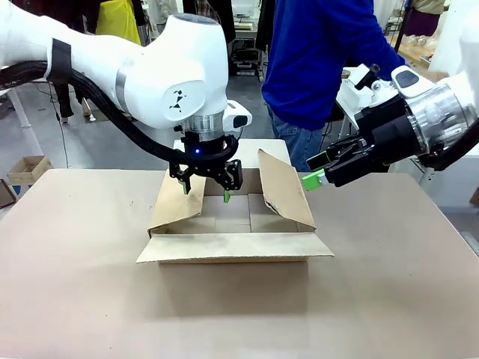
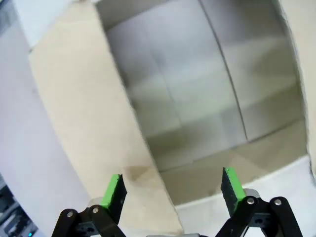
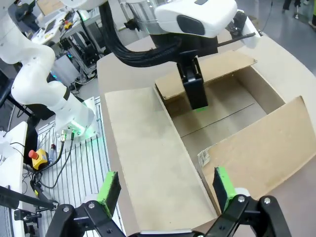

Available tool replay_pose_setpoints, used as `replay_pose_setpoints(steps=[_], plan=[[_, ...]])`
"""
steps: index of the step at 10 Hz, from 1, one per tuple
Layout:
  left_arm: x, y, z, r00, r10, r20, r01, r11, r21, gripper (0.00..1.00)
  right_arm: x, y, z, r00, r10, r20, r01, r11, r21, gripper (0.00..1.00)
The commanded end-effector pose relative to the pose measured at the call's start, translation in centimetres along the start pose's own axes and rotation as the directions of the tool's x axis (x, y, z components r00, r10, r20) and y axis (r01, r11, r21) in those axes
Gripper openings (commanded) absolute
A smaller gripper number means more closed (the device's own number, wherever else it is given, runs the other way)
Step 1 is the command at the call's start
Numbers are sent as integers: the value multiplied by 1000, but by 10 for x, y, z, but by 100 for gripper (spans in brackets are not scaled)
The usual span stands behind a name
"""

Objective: Pack the gift set into the box.
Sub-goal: Place both hands on the side flaps of the Package Box and spread them outward.

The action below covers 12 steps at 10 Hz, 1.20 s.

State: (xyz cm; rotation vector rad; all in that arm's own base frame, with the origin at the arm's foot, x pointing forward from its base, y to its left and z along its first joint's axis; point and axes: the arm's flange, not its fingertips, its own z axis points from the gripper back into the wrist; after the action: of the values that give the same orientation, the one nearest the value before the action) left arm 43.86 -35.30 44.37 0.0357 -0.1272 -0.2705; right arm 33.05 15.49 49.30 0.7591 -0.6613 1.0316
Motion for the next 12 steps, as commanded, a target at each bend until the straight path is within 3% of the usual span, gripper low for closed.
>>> replay_pose_setpoints(steps=[1, 3, 7, 12], plan=[[9, -3, -2, 989, 129, 71, -136, 984, 112, 100, 3, 2, 2, 1000, -12, -16, 11, 1000, -1, 100], [11, 2, -11, 982, 184, 49, -190, 967, 170, 100, 3, 2, 2, 1000, -12, -16, 11, 1000, -1, 100], [17, 13, -21, 968, 252, -7, -248, 957, 152, 100, 3, 2, 2, 1000, -12, -16, 11, 1000, -1, 100], [-2, 51, -1, 960, 268, 81, -279, 933, 228, 100, 3, 2, 2, 1000, -12, -16, 11, 1000, -1, 100]])
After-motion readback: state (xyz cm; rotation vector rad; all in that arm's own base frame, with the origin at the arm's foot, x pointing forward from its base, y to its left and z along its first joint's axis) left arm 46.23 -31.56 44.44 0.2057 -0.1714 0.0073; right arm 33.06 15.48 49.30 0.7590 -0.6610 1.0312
